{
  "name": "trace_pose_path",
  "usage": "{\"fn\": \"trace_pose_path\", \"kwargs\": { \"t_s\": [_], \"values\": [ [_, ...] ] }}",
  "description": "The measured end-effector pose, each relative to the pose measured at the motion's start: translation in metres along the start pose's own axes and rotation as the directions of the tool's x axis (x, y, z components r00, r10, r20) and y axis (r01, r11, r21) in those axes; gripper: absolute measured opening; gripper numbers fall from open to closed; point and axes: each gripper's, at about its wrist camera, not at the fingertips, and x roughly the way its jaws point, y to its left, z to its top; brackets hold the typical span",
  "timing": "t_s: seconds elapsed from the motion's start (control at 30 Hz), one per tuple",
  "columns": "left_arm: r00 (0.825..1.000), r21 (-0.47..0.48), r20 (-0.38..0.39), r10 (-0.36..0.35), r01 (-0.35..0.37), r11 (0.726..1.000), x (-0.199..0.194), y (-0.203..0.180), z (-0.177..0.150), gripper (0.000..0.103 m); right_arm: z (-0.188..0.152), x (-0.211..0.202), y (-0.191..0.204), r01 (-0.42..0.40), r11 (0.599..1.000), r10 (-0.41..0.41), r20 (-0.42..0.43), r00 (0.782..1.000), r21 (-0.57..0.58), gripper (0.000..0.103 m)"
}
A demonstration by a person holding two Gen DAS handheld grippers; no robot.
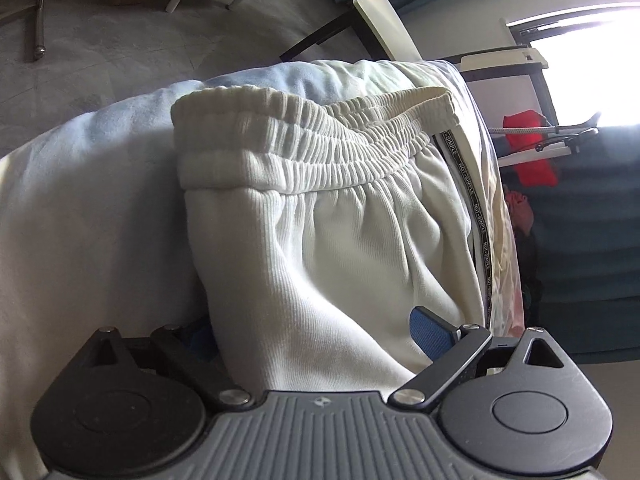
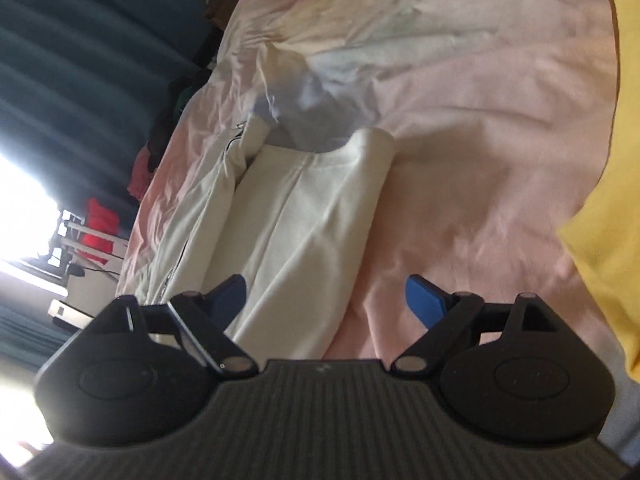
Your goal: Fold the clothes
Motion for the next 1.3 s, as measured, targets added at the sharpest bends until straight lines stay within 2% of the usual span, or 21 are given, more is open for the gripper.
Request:
{"fn": "trace_pose_path", "kwargs": {
  "t_s": [0.07,0.13,0.17,0.2,0.23,0.3,0.33,0.37,0.4,0.43,0.47,0.57,0.7,0.9,1.0,1.1,1.2,1.3],
  "values": [
    [1.0,0.02,0.014,0.006,-0.007,1.0,-0.002,-0.001,-0.002,0.082,0.004,0.02,-0.003,-0.012,0.999,0.012,0.005,1.0,0.035,0.087],
    [0.999,0.023,0.019,0.033,-0.034,0.999,0.001,-0.001,-0.002,0.077,0.006,0.039,0.001,0.034,0.999,-0.035,0.006,0.999,0.034,0.075],
    [0.999,0.021,0.021,0.044,-0.045,0.999,0.003,-0.001,-0.002,0.072,0.008,0.047,0.005,0.057,0.998,-0.057,0.022,0.998,0.004,0.075],
    [0.998,0.017,0.02,0.054,-0.054,0.998,0.005,0.0,-0.002,0.067,0.009,0.055,0.01,0.087,0.995,-0.084,0.062,0.995,-0.04,0.072],
    [0.998,0.013,0.02,0.063,-0.064,0.998,0.006,0.001,-0.001,0.065,0.011,0.06,0.011,0.107,0.993,-0.102,0.104,0.989,-0.047,0.064],
    [0.998,0.016,0.028,0.063,-0.064,0.998,0.008,0.002,0.001,0.056,0.017,0.069,0.009,0.114,0.993,-0.111,0.163,0.98,-0.008,0.057],
    [0.997,0.024,0.036,0.061,-0.062,0.998,0.01,0.001,0.003,0.051,0.02,0.073,0.007,0.097,0.995,-0.1,0.178,0.979,0.027,0.046],
    [0.997,0.032,0.046,0.062,-0.064,0.997,0.011,0.0,0.004,0.038,0.023,0.076,0.008,0.093,0.995,-0.098,0.184,0.978,0.037,0.039],
    [0.996,0.037,0.053,0.067,-0.069,0.997,0.012,-0.001,0.006,0.025,0.025,0.078,0.009,0.095,0.995,-0.1,0.187,0.977,0.036,0.02],
    [0.996,0.038,0.06,0.067,-0.07,0.997,0.011,-0.001,0.006,0.022,0.026,0.077,0.012,0.116,0.993,-0.12,0.192,0.974,0.032,0.01],
    [0.996,0.039,0.067,0.06,-0.063,0.997,0.009,-0.001,0.005,0.018,0.027,0.075,0.015,0.132,0.991,-0.135,0.199,0.971,0.029,0.008],
    [0.993,0.057,0.116,0.002,-0.008,0.998,-0.005,-0.005,0.0,0.014,0.031,0.061,0.025,0.126,0.992,-0.126,0.228,0.965,0.017,0.005],
    [0.974,0.067,0.182,-0.136,0.126,0.99,-0.041,-0.008,-0.013,0.012,0.041,0.029,0.039,0.065,0.998,-0.057,0.26,0.964,-0.022,0.005],
    [0.953,0.044,0.184,-0.242,0.238,0.97,-0.069,-0.012,-0.023,0.011,0.065,-0.013,0.048,0.023,0.997,-0.001,0.301,0.954,-0.068,0.005],
    [0.952,0.045,0.184,-0.246,0.242,0.969,-0.068,-0.029,-0.017,0.011,0.085,-0.012,0.064,0.011,0.997,0.012,0.293,0.956,-0.078,0.005],
    [0.95,0.092,0.205,-0.237,0.222,0.971,-0.059,-0.064,-0.003,0.012,0.099,0.001,0.1,0.015,0.992,0.022,0.296,0.955,-0.125,0.005],
    [0.948,0.124,0.228,-0.221,0.197,0.973,-0.039,-0.105,0.017,0.012,0.111,0.035,0.15,0.059,0.982,-0.002,0.303,0.953,-0.178,0.005],
    [0.955,0.099,0.233,-0.185,0.166,0.981,-0.007,-0.138,0.045,0.012,0.124,0.071,0.201,0.107,0.967,-0.03,0.312,0.95,-0.23,0.005]
  ]
}}
